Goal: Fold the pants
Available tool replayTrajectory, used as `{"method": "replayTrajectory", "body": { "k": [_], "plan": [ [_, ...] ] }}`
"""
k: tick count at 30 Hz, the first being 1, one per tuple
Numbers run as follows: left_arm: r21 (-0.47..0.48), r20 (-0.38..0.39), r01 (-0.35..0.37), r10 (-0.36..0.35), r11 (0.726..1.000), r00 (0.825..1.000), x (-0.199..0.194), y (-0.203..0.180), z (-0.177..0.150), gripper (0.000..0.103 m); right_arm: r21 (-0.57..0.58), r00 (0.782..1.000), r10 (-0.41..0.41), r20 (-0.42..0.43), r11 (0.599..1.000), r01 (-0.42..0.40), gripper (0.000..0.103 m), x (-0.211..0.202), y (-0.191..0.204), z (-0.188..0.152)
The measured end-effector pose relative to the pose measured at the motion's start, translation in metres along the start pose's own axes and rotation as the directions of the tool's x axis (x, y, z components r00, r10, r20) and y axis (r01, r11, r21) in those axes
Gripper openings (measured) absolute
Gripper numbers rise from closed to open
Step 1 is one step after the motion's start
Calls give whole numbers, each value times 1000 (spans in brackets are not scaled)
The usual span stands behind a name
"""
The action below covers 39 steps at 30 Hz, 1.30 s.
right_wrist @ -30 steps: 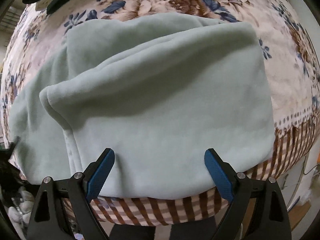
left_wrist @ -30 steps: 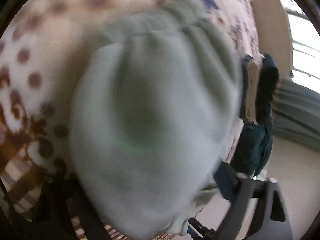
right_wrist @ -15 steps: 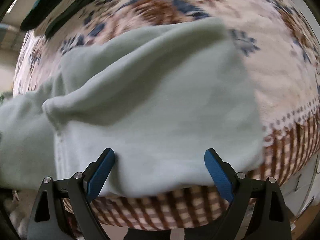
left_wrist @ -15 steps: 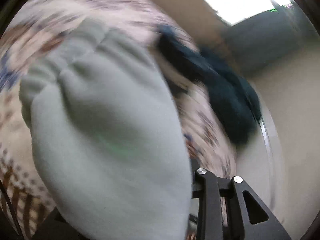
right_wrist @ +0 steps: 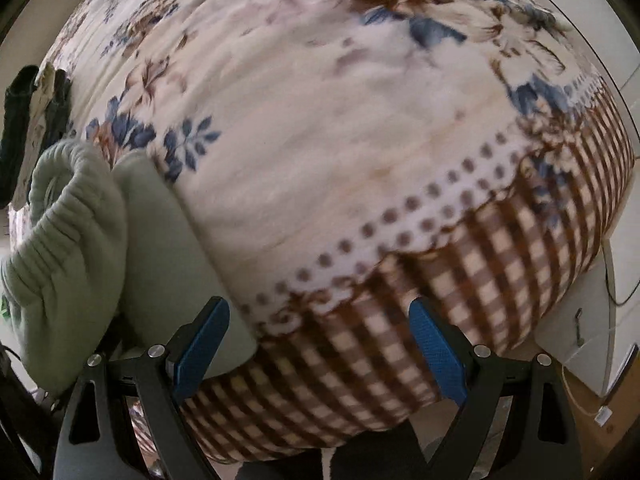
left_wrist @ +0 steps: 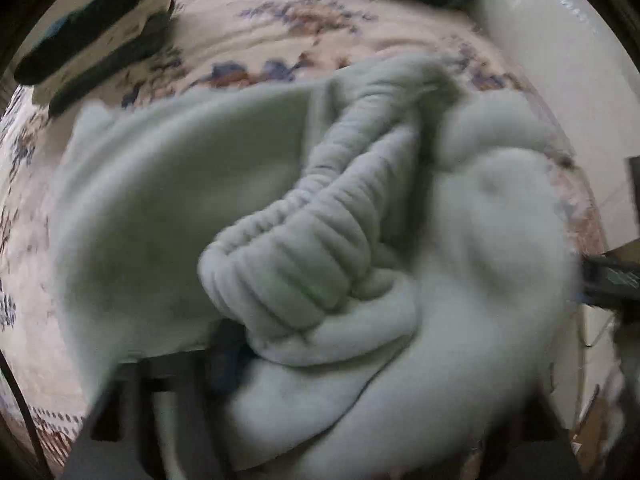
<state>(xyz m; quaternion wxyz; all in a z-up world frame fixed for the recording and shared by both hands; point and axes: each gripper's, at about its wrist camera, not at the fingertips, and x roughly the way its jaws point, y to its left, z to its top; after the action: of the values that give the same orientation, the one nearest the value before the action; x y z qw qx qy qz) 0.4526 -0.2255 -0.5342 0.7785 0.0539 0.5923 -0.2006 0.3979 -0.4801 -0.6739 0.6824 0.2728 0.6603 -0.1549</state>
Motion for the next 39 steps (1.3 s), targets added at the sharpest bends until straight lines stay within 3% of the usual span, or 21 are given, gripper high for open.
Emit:
{"method": "replayTrajectory", "body": {
  "k": [1, 6, 8, 11, 13, 16, 17, 18, 19, 22, 23, 26, 27, 29, 31, 32, 35, 38, 39],
  "plan": [
    [9, 18, -15, 15, 1000, 1000, -14, -4, -3, 96, -9, 1000, 17, 4, 1000, -17, 93, -4, -2, 4],
    [-73, 25, 73, -72, 995, 997, -60, 5, -26, 101, -33, 988, 151, 8, 988, -151, 93, -26, 9, 25],
    [-135, 44, 49, -43, 990, 998, -77, 21, -31, 101, -19, 968, 251, -4, 968, -251, 93, -33, 27, 29],
    [-262, 76, -34, 56, 964, 996, -100, 61, -50, 101, -50, 912, 407, -49, 911, -409, 93, -40, 64, 29],
    [-349, 59, -81, 108, 933, 992, -97, 94, -56, 101, -100, 894, 433, -114, 891, -444, 93, -31, 97, 23],
    [-425, 5, -109, 123, 899, 992, -76, 127, -56, 101, -153, 903, 373, -213, 900, -408, 93, 0, 131, 15],
    [-442, -11, -102, 108, 891, 994, -69, 134, -56, 101, -158, 889, 369, -273, 894, -420, 82, 16, 142, 12],
    [-453, -22, -89, 88, 887, 996, -64, 138, -57, 101, -168, 889, 352, -292, 896, -410, 64, 25, 147, 8],
    [-462, -23, -69, 66, 884, 998, -62, 142, -59, 101, -194, 902, 313, -296, 905, -378, 28, 28, 150, 4],
    [-446, -42, -34, 17, 894, 999, -46, 143, -57, 101, -333, 970, 189, -155, 914, -231, 28, 7, 139, 2],
    [-435, -58, -41, 18, 899, 998, -41, 143, -57, 101, -347, 975, 169, -143, 914, -210, 28, 4, 129, 5],
    [-444, -80, 57, -103, 894, 992, -20, 142, -63, 103, -312, 989, 79, -125, 943, -114, 28, 26, 95, 17],
    [-442, -85, 64, -113, 895, 990, -17, 139, -64, 103, -277, 983, 89, -163, 952, -132, 29, 42, 87, 22],
    [-454, -105, 58, -118, 889, 988, -14, 139, -64, 103, -58, 929, 224, -295, 966, -251, 48, 78, 65, 31],
    [-465, -92, 68, -124, 883, 988, -22, 141, -65, 103, 87, 874, 341, -346, 939, -332, 58, 84, 49, 35],
    [-470, -79, 67, -118, 880, 990, -30, 141, -66, 103, 106, 862, 381, -334, 924, -367, 65, 76, 43, 36],
    [-508, -7, 125, -149, 853, 989, -45, 142, -70, 102, 23, 885, 390, -253, 917, -398, 77, 46, 35, 29],
    [-499, -9, 128, -153, 857, 988, -41, 134, -71, 102, -58, 873, 387, -298, 905, -421, 77, 43, 46, 8],
    [-491, -21, 120, -150, 863, 988, -38, 132, -72, 102, -94, 879, 361, -311, 909, -406, 74, 46, 52, 1]
  ]
}}
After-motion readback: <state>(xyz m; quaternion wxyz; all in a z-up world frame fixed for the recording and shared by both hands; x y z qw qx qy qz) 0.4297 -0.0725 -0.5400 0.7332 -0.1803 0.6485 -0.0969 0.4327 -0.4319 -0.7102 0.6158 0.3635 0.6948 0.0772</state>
